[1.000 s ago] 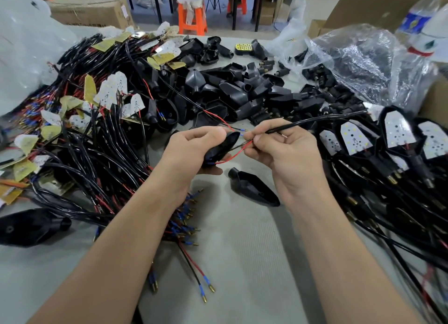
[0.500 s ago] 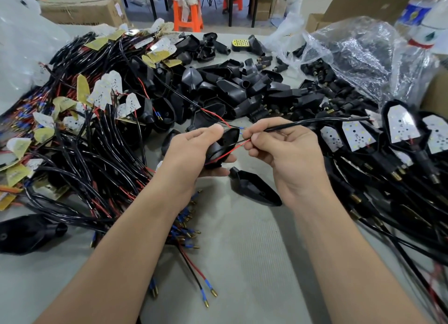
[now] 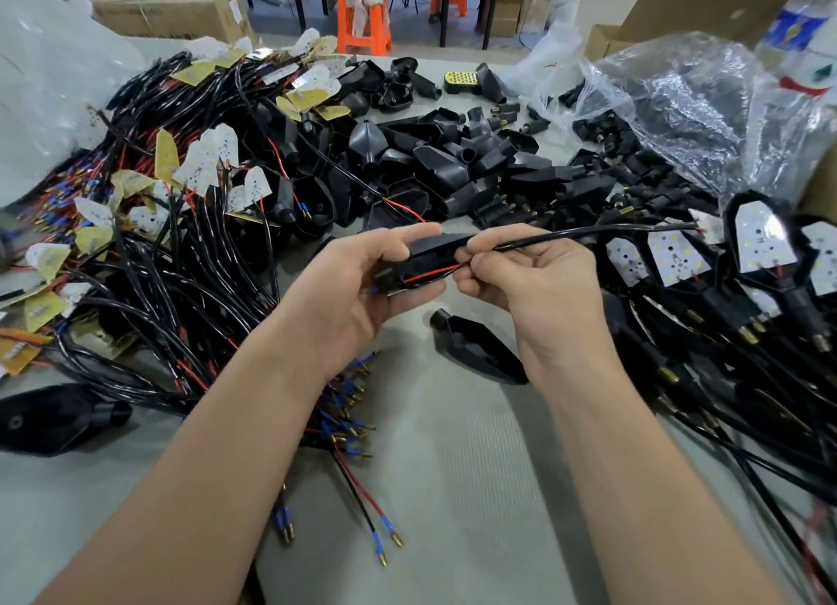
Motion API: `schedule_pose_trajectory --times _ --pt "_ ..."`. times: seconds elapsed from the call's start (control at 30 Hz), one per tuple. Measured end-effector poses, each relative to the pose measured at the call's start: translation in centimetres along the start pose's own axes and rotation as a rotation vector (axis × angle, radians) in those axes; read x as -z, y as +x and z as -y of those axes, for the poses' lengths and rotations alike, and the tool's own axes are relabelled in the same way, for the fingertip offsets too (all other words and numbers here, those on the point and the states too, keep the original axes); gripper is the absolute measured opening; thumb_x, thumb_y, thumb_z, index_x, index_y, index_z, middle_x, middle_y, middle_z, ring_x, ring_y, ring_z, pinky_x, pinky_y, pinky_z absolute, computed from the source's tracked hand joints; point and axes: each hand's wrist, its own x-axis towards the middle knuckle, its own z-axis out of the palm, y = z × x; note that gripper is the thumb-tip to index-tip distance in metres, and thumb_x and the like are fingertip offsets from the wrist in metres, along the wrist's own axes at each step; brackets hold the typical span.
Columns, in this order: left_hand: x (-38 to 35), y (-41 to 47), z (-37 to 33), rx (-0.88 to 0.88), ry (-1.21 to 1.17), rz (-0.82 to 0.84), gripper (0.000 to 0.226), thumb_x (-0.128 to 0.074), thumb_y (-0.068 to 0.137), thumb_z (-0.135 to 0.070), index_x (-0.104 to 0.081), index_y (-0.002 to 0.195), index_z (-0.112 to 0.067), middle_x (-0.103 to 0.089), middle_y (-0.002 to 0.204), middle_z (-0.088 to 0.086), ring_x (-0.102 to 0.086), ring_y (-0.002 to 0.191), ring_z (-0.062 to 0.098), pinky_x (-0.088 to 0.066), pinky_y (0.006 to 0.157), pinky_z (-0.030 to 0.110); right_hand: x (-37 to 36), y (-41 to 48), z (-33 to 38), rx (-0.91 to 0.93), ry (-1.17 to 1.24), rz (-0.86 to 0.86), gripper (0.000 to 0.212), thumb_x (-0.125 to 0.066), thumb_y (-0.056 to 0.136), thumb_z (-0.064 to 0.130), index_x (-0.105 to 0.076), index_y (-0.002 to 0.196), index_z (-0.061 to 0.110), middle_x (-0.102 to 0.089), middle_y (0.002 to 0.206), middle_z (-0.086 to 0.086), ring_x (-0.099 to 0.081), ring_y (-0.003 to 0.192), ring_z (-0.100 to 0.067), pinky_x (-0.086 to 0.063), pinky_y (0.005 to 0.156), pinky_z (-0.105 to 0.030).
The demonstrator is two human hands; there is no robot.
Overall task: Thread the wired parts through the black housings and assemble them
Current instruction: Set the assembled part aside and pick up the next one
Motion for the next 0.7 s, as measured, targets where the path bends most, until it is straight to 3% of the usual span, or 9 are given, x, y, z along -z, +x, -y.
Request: schedule_pose_trajectory --times 0.17,0.3,0.37,0.47,0.57,0.7 --pt "0.56 -0.1 -0.23 0.001 -0.039 0.012 0.031 -0.049 0.099 0.0 -0.069 0.121 0.001 -0.073 0.117 0.018 -0.072 0.094 0.023 -0.062 0.076 0.027 0.06 -0.21 -0.02 -0.013 -0.012 -0.013 0.026 -0.059 0.088 -0.016 -0.069 0.084 0.007 -0.075 0.078 -0.01 -0.06 0.055 -0.015 -0.049 0.052 -0.021" --pt "0.4 0.01 0.07 -0.009 0.043 -0.031 0.025 -0.064 0.093 -0.013 -0.07 0.113 0.002 -0.07 0.105 0.016 -0.06 0.077 0.019 -0.061 0.067 0.024 -0.08 -0.46 0.07 0.001 -0.003 -0.089 0.023 -0.062 0.089 -0.011 -0.071 0.087 0.011 -0.078 0.083 -0.007 -0.051 0.047 -0.011 -0.039 0.045 -0.018" --pt "0.25 0.0 0.19 -0.009 0.167 -0.064 0.023 -0.07 0.088 -0.019 -0.074 0.104 -0.002 -0.074 0.098 0.012 -0.066 0.075 0.016 -0.06 0.061 0.021 -0.08 -0.43 0.09 0.054 -0.038 -0.17 0.024 -0.067 0.086 -0.009 -0.073 0.082 0.014 -0.078 0.08 -0.008 -0.049 0.046 -0.01 -0.037 0.043 -0.016" --pt "0.39 -0.15 0.18 -0.028 0.275 -0.086 0.024 -0.073 0.08 -0.023 -0.073 0.096 -0.006 -0.077 0.084 0.006 -0.073 0.069 0.011 -0.059 0.058 0.02 -0.02 -0.42 0.06 0.104 -0.107 -0.212 0.021 -0.073 0.081 -0.008 -0.075 0.079 0.014 -0.077 0.073 -0.007 -0.06 0.052 -0.004 -0.041 0.05 -0.01" --pt "0.65 -0.33 0.09 -0.048 0.23 -0.065 0.041 -0.074 0.072 -0.024 -0.075 0.108 -0.003 -0.075 0.097 0.011 -0.072 0.087 0.018 -0.06 0.066 0.021 0.1 -0.36 -0.24 0.127 -0.225 -0.246 0.019 -0.077 0.077 -0.001 -0.076 0.075 0.018 -0.072 0.062 0.002 -0.058 0.05 -0.001 -0.045 0.056 -0.014" --pt "0.45 -0.48 0.08 -0.081 0.218 -0.087 0.018 -0.072 0.085 0.0 -0.077 0.098 -0.011 -0.078 0.092 0.006 -0.075 0.082 0.014 -0.059 0.067 0.018 0.08 -0.22 -0.58 0.146 -0.339 -0.339 0.016 -0.078 0.072 0.012 -0.077 0.074 0.027 -0.068 0.057 0.008 -0.06 0.053 -0.004 -0.048 0.062 -0.024"
